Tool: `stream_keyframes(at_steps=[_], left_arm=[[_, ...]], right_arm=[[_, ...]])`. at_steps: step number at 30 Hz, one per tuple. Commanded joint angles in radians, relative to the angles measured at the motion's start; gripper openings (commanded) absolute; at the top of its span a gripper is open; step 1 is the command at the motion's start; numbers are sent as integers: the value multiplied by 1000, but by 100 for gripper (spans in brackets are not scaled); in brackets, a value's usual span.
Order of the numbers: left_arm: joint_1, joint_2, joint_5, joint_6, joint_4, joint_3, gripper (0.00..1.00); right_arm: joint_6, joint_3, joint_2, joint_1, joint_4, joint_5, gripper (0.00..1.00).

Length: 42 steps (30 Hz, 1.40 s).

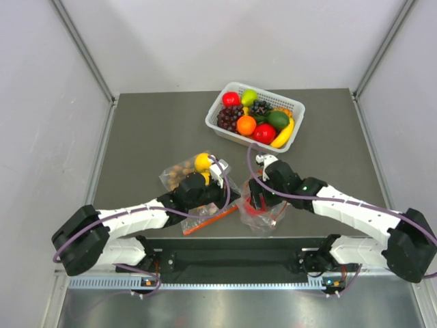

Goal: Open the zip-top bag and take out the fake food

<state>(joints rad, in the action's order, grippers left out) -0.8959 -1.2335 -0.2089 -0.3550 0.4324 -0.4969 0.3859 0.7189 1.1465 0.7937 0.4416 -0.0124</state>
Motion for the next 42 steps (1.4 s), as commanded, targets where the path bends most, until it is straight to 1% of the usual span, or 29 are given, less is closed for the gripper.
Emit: stream_keyframes(at_steps=[1,4,8,14,21,22,25,26,28,30,31,34,35,38,42], left_arm=[[5,0,-12,14,37,-5,0],[5,-6,-17,13,40,-5,0],[5,-12,-24,10,48,-5,0],[5,0,-23,10,45,6,0],[5,20,-20,11,43,15,0],[5,22,-20,10,42,17,0],[5,28,-15,8,42,24,0],[5,34,-4,10,39,26,0],[5,37,9,14,20,26,0],[5,40,48,17,9,26,0],[5,40,63,19,-4,24,0],[5,29,98,27,-15,24,0],[5,20,101,27,-15,21,0],[5,-10,114,18,-15,17,0],[5,-58,124,7,-17,9,0]], right_arm=[[51,-13,24,53,-96,-46,76],[80,-21,54,79,-147,-57,77],[96,-7,133,128,-172,-104,78],[108,-13,229,154,-181,-153,78],[116,-42,286,167,-216,-166,77],[117,-47,301,171,-221,-166,71],[123,-47,317,183,-218,-182,57],[120,-45,308,185,-201,-190,46],[117,-38,259,191,-178,-205,36],[111,-29,205,193,-123,-218,29],[107,-15,140,193,-101,-231,25],[94,13,44,193,-14,-254,25],[90,34,-15,193,30,-261,26],[91,70,-128,193,91,-268,26],[99,102,-260,191,115,-270,26]])
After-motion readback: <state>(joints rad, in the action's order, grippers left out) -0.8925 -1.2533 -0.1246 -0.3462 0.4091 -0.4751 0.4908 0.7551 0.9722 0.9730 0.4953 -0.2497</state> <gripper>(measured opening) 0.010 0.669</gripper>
